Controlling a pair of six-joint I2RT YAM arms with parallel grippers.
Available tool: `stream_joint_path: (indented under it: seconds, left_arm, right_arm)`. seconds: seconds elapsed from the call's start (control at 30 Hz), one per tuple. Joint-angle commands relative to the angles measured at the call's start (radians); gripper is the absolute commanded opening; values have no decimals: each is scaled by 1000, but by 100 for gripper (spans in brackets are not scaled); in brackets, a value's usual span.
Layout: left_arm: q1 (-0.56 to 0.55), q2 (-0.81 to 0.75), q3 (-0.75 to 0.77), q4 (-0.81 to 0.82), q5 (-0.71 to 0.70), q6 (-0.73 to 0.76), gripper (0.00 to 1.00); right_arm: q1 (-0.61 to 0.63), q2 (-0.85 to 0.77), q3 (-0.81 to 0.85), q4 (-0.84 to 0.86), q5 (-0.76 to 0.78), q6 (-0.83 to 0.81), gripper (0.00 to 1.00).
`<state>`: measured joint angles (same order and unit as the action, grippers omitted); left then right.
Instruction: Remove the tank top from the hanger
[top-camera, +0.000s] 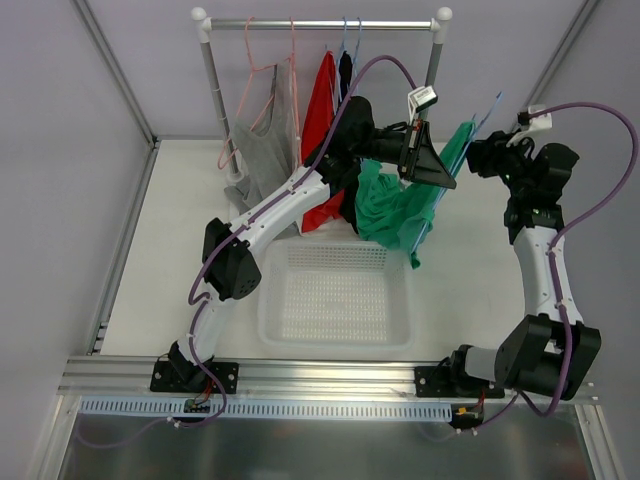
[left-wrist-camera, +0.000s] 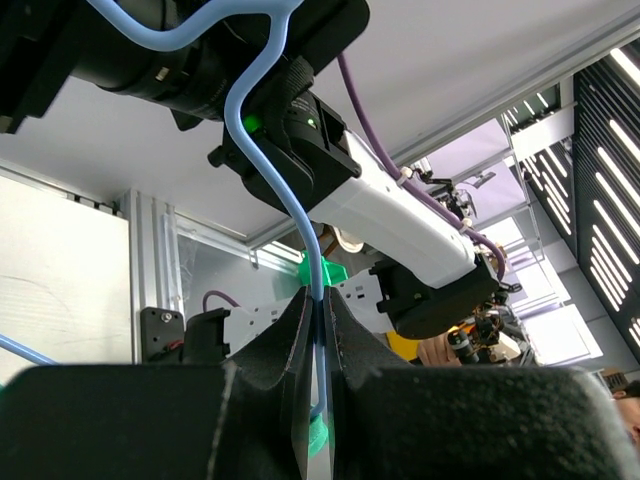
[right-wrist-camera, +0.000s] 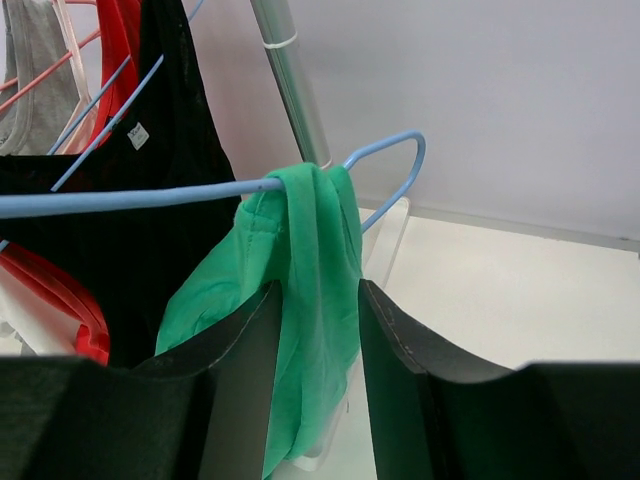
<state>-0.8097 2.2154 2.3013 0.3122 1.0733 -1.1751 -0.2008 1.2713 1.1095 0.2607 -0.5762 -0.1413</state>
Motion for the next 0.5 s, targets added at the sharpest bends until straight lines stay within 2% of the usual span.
stream_joint_path:
  seconds: [0.0, 0.27, 0.43, 0.47]
  left_arm:
    - [6, -48, 27, 91, 22, -18, 0]
    - [4, -49, 29, 111, 31, -37, 0]
    - [6, -46, 29, 114, 34, -41, 0]
    - [6, -46, 29, 116, 36, -41, 0]
  right_arm:
    - [-6, 20, 78, 17, -21, -15, 40]
    - [24, 88, 148, -12, -25, -38, 35]
    - [44, 86, 171, -25, 25, -50, 3]
    - [44, 83, 170, -25, 71, -50, 2]
